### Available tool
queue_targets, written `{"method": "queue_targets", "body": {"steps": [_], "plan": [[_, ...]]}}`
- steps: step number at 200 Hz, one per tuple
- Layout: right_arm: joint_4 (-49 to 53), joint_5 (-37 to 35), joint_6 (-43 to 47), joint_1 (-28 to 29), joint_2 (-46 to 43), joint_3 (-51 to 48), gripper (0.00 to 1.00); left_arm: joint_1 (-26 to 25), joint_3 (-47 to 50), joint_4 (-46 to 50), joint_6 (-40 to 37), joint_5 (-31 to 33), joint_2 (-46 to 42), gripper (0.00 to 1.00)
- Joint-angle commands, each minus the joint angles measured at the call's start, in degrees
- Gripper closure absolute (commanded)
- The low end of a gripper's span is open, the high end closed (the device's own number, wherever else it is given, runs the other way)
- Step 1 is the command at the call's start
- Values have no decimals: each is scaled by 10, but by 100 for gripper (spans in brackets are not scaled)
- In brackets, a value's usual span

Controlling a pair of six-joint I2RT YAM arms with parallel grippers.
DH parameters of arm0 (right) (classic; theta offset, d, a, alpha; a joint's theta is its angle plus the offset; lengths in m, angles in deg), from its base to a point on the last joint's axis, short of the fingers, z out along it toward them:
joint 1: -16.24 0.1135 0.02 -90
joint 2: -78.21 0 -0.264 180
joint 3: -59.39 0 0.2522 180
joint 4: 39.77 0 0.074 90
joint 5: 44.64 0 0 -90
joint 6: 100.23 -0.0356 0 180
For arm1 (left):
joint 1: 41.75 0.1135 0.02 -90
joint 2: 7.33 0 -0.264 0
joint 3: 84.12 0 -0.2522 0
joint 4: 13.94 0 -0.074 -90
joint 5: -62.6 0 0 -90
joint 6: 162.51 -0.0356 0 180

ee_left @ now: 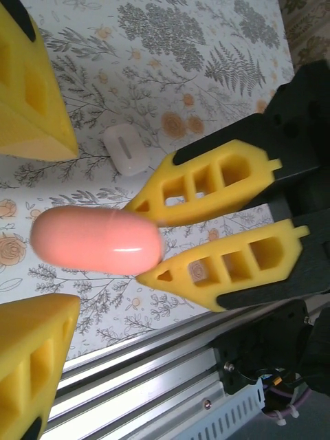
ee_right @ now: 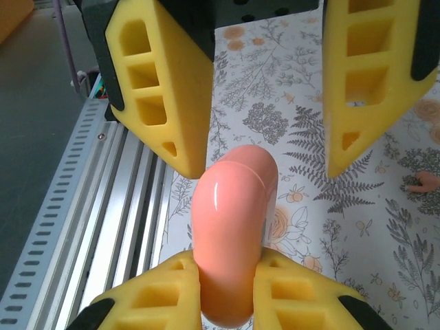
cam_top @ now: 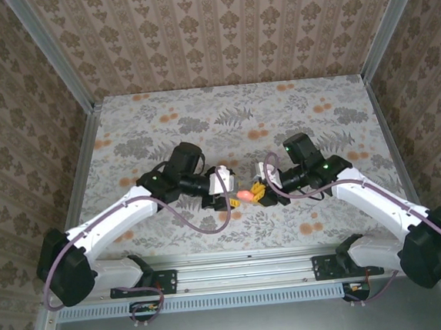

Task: Insert wireless bluetooth earbuds into charging case

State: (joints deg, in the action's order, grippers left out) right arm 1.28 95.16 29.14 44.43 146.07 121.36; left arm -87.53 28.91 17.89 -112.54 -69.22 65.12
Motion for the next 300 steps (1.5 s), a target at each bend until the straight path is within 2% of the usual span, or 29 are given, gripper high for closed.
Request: {"method": "queue_targets", "body": {"steps": [1, 49, 109, 124, 140, 166, 179, 193, 206, 235, 268, 300], "plan": [[17, 21, 26, 5, 7, 20, 84, -7, -19, 26, -18, -33, 7, 49], [-2, 30, 21, 6, 4, 16, 84, -15, -21, 44, -35, -22, 11, 58], [-18, 30, 15, 6, -8, 6, 82, -21, -29, 53, -39, -23, 18, 75], [-36, 20, 1, 6, -20, -4, 76, -19, -27, 49, -34, -21, 17, 81], [-82, -6, -43, -3, -47, -28, 66, -6, -13, 18, 2, -32, 11, 83], [-258, -9, -156, -51, -131, -127, 54, 24, 42, -106, 98, -71, -10, 85], [-334, -40, -198, -61, -177, -177, 46, 25, 67, -164, 137, -68, -20, 85], [-374, -72, -214, -62, -221, -216, 36, 26, 89, -216, 170, -63, -28, 85], [-389, -84, -226, -62, -246, -234, 32, 26, 107, -261, 196, -60, -32, 85], [-408, -40, -252, -62, -245, -241, 32, 23, 128, -330, 236, -63, -38, 85], [-415, 32, -275, -62, -200, -216, 42, 17, 130, -333, 235, -65, -41, 85], [-428, 45, -275, -61, -175, -202, 46, 17, 128, -339, 234, -64, -42, 85]]}}
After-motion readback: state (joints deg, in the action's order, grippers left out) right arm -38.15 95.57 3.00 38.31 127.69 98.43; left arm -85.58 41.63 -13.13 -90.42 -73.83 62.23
